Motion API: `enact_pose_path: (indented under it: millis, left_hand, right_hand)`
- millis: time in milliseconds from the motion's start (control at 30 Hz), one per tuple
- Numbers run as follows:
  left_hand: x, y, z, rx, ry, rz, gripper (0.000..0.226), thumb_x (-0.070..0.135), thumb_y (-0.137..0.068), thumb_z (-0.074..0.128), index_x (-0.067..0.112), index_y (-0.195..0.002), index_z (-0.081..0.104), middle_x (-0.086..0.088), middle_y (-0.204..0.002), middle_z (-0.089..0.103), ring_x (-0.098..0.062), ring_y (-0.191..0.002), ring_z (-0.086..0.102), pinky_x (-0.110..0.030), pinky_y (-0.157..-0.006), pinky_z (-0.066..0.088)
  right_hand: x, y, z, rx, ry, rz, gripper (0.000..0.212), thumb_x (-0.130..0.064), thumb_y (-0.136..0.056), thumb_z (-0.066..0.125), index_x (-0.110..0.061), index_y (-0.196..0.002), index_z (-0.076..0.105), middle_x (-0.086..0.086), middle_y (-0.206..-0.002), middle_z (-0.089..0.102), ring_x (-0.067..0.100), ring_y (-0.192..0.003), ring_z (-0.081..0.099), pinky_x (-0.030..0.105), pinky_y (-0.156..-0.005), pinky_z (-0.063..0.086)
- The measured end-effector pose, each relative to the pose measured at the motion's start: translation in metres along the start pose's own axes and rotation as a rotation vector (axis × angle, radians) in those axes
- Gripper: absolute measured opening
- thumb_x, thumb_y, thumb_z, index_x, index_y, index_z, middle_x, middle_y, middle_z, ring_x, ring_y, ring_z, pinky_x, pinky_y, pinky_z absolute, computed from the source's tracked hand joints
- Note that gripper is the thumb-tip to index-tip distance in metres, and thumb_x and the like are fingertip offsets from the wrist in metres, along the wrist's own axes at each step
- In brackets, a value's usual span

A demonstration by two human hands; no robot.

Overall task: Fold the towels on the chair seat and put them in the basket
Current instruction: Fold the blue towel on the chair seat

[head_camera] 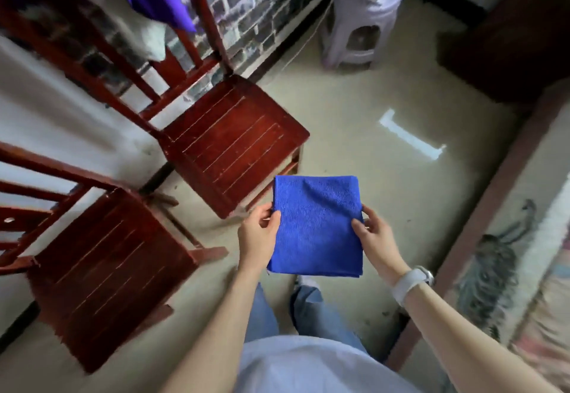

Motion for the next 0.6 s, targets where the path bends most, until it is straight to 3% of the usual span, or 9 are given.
enact_pose_path:
  millis: [133,333,467,600]
  left_hand:
    - [0.062,-0.008,0.068,-0.136,-0.036,0.077,0.022,0.011,-0.084,0.060,0.009,-0.106,0.065,0.022,-0.080,0.058,0.009,-0.074,0.056,0.002,-0.063,0.040]
    - [0.147,-0.043,0.152,-0.300,-0.087,0.147,0.022,0.009,-0.085,0.060,0.006,-0.107,0.063,0.002,-0.092,0.063,-0.011,-0.083,0.060,-0.019,-0.074,0.044]
    - [0.207,-0.094,0.207,-0.343,-0.090,0.159,0.021,0.011,-0.085,0.061,0.006,-0.105,0.063,-0.001,-0.091,0.064,-0.012,-0.083,0.060,-0.020,-0.078,0.046]
    - [0.281,-0.155,0.262,-0.373,-0.092,0.169,0.019,0.013,-0.085,0.061,0.009,-0.103,0.064,0.001,-0.089,0.063,-0.010,-0.082,0.059,-0.021,-0.079,0.043]
  right_hand:
    - [-0.008,-0.002,-0.070,0.135,-0.151,0.021,0.034,-0.006,-0.092,0.044,-0.017,-0.123,0.049,0.001,-0.085,0.059,0.018,-0.077,0.057,0.021,-0.068,0.046]
    - [-0.030,-0.034,-0.142,0.261,-0.359,0.031,0.028,-0.005,-0.092,0.044,-0.028,-0.107,0.051,0.000,-0.088,0.062,0.014,-0.076,0.060,0.019,-0.067,0.050]
    - [-0.070,-0.094,-0.185,0.310,-0.417,0.022,0.033,-0.006,-0.090,0.045,-0.037,-0.091,0.054,-0.004,-0.085,0.065,0.009,-0.075,0.060,0.019,-0.067,0.049]
    - [-0.127,-0.167,-0.231,0.351,-0.456,0.018,0.031,-0.008,-0.090,0.046,-0.037,-0.094,0.053,-0.004,-0.088,0.066,0.010,-0.079,0.061,0.015,-0.062,0.050]
Point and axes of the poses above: each hand's wrist, its own y-axis away from the middle knuckle, its own z-axis out of the palm, x = y × z, the point moved 8 cm from there along -y, towards the middle knuckle
